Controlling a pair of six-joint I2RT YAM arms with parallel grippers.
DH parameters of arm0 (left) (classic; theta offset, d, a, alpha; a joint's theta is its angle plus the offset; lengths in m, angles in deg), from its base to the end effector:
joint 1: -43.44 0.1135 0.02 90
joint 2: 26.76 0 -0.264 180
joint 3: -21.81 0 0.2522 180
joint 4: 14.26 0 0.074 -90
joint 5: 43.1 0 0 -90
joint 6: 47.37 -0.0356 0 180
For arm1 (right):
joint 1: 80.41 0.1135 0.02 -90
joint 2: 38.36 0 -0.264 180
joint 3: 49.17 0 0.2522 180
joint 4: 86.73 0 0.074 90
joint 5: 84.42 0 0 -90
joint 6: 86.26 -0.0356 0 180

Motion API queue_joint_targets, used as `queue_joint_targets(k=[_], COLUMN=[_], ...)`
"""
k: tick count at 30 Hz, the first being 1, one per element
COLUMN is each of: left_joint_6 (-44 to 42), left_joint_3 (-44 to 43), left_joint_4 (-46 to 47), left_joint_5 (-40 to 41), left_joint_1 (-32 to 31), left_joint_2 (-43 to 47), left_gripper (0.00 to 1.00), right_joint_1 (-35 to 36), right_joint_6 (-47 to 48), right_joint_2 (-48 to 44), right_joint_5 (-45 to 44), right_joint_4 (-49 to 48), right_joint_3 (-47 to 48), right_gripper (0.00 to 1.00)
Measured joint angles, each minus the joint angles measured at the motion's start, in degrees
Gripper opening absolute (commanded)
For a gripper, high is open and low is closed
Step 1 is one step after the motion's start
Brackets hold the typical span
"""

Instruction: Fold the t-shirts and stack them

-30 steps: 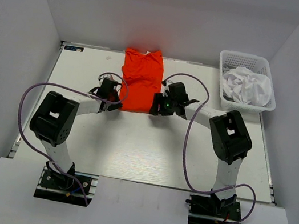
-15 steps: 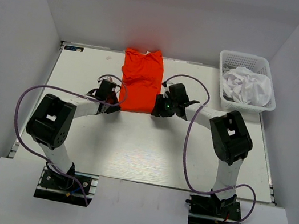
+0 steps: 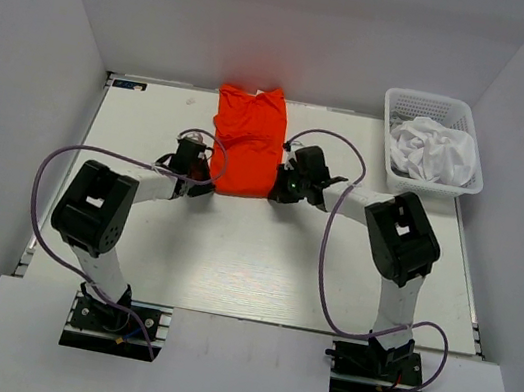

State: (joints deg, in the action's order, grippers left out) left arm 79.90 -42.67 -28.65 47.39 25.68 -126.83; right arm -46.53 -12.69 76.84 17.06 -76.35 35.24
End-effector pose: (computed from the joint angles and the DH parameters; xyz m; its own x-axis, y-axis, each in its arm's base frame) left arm 0.3255 -0.1039 0.1427 -0.7619 -0.3918 -0.5157 -0.2031 0.9006 -0.3842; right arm 0.3539 0.2462 0.1516 -0.7139 -0.1455 -0.6850 -0.4887 0.8041 0.3386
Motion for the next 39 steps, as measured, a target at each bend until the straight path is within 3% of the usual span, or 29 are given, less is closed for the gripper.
queue_joint_targets(k=[5,10,14,19,28,39], left_joint_6=[-0.37,0.02,0.15,-0.04,0.24,-0.39], left_joint_3=[5.55,11.47,11.93,9.09,6.51,3.82], left_joint_4=[-3.63,-9.84,-15.26,-24.11,-26.27,-18.78], left_joint_5=[-1.03,-6.32,-10.64,-13.16,-13.70,-8.15], left_joint_1=[-0.46,-1.90,-2.93,-3.89,-4.44,-4.50], left_joint_2=[7.19,22.97,35.47,46.51,52.57,44.44], left_gripper=[0.00,0.00,0.00,0.00,0.00,0.00], right_joint_1=[0.35,2.12,3.72,4.48,4.39,3.08], right_joint_6=[0.28,0.76,1.95,4.87,6.78,5.90], right_joint_2=[-6.51,-19.85,-31.76,-39.56,-44.72,-37.48], right_joint_5=[0.61,4.04,7.26,10.14,11.17,3.72], right_joint_4=[0.87,6.40,12.72,23.26,27.96,28.50], right_joint_3=[-5.05,-11.52,-16.20,-14.73,-11.93,-5.49], right_gripper=[0.00,0.00,0.00,0.00,0.00,0.00])
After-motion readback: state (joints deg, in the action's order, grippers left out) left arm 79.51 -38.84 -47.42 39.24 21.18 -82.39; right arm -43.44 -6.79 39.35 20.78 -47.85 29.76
